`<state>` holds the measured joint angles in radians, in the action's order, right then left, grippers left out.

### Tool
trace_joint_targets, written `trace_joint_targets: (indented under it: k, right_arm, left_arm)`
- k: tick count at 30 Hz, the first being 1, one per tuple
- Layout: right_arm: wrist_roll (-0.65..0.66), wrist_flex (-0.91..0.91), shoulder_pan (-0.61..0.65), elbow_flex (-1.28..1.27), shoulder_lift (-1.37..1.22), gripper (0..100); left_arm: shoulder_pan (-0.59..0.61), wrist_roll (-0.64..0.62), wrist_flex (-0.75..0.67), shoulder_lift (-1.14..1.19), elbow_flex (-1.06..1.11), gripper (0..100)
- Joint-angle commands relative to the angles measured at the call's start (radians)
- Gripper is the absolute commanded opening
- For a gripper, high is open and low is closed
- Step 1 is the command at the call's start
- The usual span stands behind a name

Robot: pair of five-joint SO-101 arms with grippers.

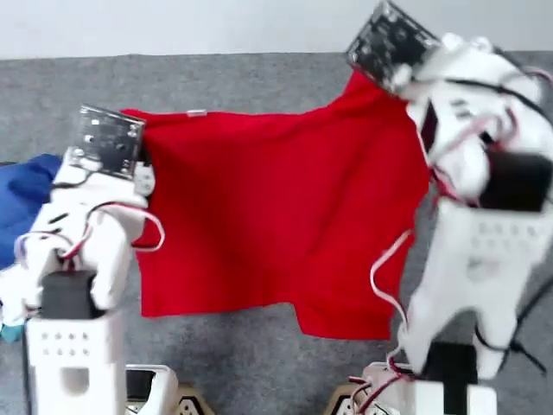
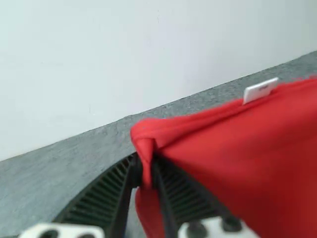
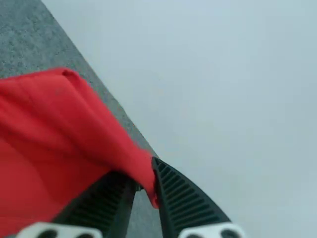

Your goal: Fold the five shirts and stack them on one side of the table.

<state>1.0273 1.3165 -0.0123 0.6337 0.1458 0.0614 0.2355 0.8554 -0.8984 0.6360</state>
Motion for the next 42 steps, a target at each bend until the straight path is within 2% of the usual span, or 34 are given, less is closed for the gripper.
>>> trace_joint_targets:
  k: [1,5,8,10,20,26,29,33,42]
  right_arm:
    - [-0.008,-0.157,0.022,-0.034,-0.058,1.0]
    - [-0.006,-0.283,0.051,-0.048,-0.16,1.0]
    - [0.002,-0.398,0.074,-0.048,-0.239,1.0]
    - [0.052,-0.475,0.09,-0.048,-0.289,1.0]
    - [0.175,-0.812,0.13,-0.043,-0.513,1.0]
    - [0.183,-0.918,0.13,-0.043,-0.584,1.0]
    - [0.201,-0.917,0.131,-0.043,-0.587,1.0]
    - [0.206,-0.846,0.131,-0.04,-0.568,1.0]
    - [0.203,-0.318,0.139,-0.041,-0.406,1.0]
  left_arm:
    - [0.005,0.015,-0.215,0.015,0.136,1]
    - [0.014,0.049,-0.324,0.149,0.157,1]
    - [0.037,0.049,-0.413,0.295,0.099,1]
    - [0.037,0.049,-0.448,0.405,0.036,1]
    - [0.037,0.049,-0.46,0.931,-0.404,1]
    - [0.037,0.049,-0.459,1.092,-0.544,1]
    - [0.037,0.052,-0.433,1.1,-0.549,1]
    - [0.038,0.054,-0.31,1.099,-0.552,0]
    - [0.037,0.063,0.104,1.007,-0.552,0]
